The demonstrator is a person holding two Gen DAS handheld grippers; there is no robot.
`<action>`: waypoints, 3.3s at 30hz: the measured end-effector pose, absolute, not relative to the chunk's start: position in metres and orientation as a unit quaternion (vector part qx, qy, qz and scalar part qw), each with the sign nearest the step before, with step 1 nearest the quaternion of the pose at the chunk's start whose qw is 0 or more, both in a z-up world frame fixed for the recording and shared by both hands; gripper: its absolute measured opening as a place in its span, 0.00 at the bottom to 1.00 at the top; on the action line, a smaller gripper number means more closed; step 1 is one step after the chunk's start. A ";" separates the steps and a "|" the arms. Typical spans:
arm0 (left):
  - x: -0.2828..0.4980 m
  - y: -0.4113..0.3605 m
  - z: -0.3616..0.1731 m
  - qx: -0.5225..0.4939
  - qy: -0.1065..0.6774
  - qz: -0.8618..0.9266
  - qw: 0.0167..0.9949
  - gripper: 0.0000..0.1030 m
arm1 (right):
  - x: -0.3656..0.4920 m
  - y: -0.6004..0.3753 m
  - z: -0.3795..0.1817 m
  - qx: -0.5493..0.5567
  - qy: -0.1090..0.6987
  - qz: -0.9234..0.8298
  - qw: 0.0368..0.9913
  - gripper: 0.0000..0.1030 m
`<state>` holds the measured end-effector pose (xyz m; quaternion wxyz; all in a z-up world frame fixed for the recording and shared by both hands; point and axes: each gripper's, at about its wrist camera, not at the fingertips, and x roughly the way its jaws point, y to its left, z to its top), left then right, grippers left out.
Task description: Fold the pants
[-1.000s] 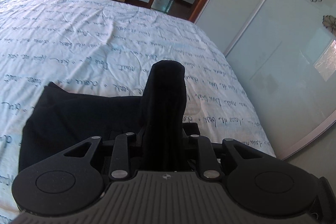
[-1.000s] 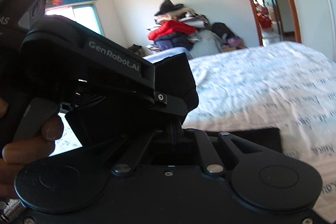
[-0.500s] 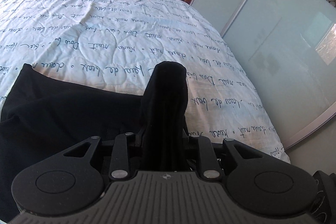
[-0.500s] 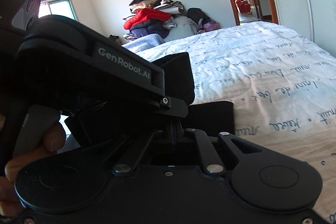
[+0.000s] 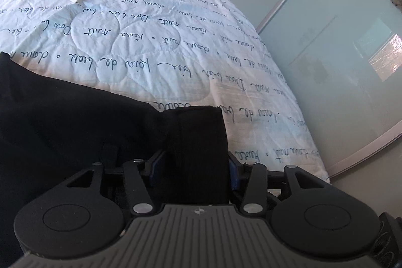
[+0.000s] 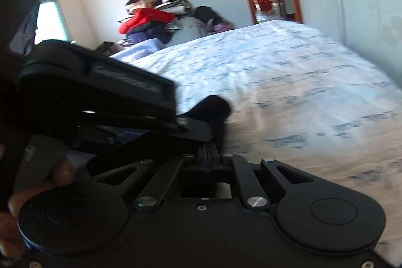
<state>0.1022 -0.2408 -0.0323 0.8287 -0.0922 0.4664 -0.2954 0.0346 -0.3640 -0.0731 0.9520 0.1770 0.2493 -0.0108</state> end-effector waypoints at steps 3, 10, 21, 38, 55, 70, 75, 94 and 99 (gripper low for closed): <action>0.102 -0.229 -0.026 -0.129 0.463 -0.314 0.819 0.50 | 0.023 -0.379 -0.075 0.167 0.258 -0.044 0.951 0.04; 0.096 -0.193 -0.005 -0.114 0.429 -0.297 0.845 0.50 | 0.011 -0.396 -0.049 0.206 0.216 -0.047 0.953 0.08; 0.059 -0.155 -0.014 -0.017 0.396 -0.272 0.877 0.56 | 0.056 -0.380 -0.079 0.226 0.264 0.008 0.937 0.19; 0.151 -0.109 -0.030 -0.071 0.449 -0.213 0.865 0.59 | 0.105 -0.339 -0.067 0.025 0.326 0.035 0.944 0.29; 0.073 -0.104 -0.033 0.005 0.406 -0.234 0.883 0.65 | 0.005 -0.322 -0.061 -0.004 0.322 0.014 0.947 0.42; 0.052 -0.122 -0.032 0.055 0.383 -0.178 0.905 0.73 | -0.014 -0.295 -0.049 -0.011 0.282 0.020 0.959 0.46; 0.046 -0.122 -0.030 0.059 0.374 -0.168 0.910 0.76 | -0.011 -0.291 -0.066 -0.027 0.304 0.015 0.952 0.47; 0.034 -0.122 -0.032 0.082 0.365 -0.159 0.914 0.80 | -0.022 -0.294 -0.063 -0.020 0.302 0.005 0.953 0.51; 0.031 -0.124 -0.033 0.093 0.360 -0.162 0.914 0.83 | -0.023 -0.295 -0.063 -0.019 0.301 0.004 0.953 0.52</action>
